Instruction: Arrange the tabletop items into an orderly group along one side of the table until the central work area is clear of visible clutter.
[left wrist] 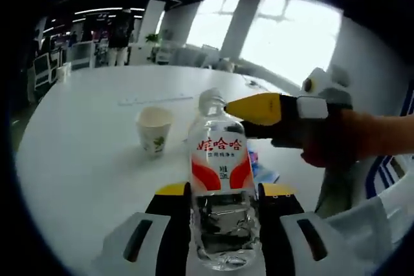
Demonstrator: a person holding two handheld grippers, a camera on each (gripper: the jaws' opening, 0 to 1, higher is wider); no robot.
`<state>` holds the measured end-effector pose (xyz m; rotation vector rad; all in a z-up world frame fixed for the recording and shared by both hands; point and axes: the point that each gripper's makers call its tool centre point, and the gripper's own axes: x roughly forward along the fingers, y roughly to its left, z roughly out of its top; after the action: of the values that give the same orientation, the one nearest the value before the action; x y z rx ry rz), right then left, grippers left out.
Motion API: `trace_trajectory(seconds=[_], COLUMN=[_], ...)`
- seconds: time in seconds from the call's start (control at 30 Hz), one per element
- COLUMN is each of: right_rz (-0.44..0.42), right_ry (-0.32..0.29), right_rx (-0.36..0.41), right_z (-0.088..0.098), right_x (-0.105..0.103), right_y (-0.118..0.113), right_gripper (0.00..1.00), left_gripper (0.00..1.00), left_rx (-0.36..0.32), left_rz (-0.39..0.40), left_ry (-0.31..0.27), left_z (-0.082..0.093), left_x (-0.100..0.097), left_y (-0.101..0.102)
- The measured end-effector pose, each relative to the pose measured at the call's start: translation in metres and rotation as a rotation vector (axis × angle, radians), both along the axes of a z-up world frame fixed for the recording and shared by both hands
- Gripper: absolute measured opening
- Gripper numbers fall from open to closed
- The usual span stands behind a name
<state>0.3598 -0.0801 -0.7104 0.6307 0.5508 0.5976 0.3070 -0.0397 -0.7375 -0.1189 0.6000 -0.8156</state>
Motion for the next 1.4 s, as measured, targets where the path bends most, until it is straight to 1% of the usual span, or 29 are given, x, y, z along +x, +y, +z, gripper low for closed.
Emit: trace_trajectory(seconds=[0.03,0.07,0.23,0.57,0.67,0.87,0.97,1.07,1.17,1.27,1.37,1.4], right_rz=[-0.017,-0.023,-0.018,-0.034,-0.031,-0.038,-0.026,0.002,0.043,0.094,0.117,0.122], right_ry=[0.005,0.006,-0.001,-0.007,-0.007,0.006,-0.019,-0.053,-0.108,-0.180,-0.215,-0.222], right_rx=[0.035,0.049,0.049,0.067,0.069,0.109,0.114,0.102,0.046,-0.013,-0.061,-0.064], right_z=[0.003,0.005,0.007,0.011,0.012,0.017,0.025,0.033,0.040,0.048,0.051,0.052], right_x=[0.002,0.003,0.004,0.007,0.007,0.007,0.006,0.004,0.002,-0.001,-0.002,-0.002], right_y=[0.000,0.000,-0.001,-0.005,-0.003,-0.002,0.002,0.008,0.015,0.025,0.031,0.033], right_gripper=[0.46,0.45,0.41,0.33,0.28,0.24,0.22,0.20,0.19,0.19,0.19,0.19], left_gripper=[0.37,0.37,0.37,0.37,0.37,0.37,0.37,0.37,0.36,0.36,0.36,0.36], left_rx=[-0.002,0.002,0.018,0.019,0.033,0.032,0.033,0.036,0.038,0.039,0.045,0.047], left_rz=[-0.018,-0.038,-0.096,-0.135,-0.149,-0.143,-0.141,-0.136,-0.124,-0.088,-0.083,-0.079], left_ry=[-0.009,-0.023,-0.038,-0.037,-0.043,-0.041,-0.042,-0.041,-0.041,-0.039,-0.040,-0.041], left_z=[0.002,0.003,0.003,0.001,0.000,0.000,0.000,0.000,0.000,0.000,-0.001,-0.001], left_x=[-0.002,-0.003,-0.009,-0.014,-0.015,-0.015,-0.016,-0.016,-0.015,-0.010,-0.008,-0.008], left_y=[-0.003,-0.006,-0.014,-0.020,-0.022,-0.022,-0.023,-0.023,-0.022,-0.018,-0.017,-0.017])
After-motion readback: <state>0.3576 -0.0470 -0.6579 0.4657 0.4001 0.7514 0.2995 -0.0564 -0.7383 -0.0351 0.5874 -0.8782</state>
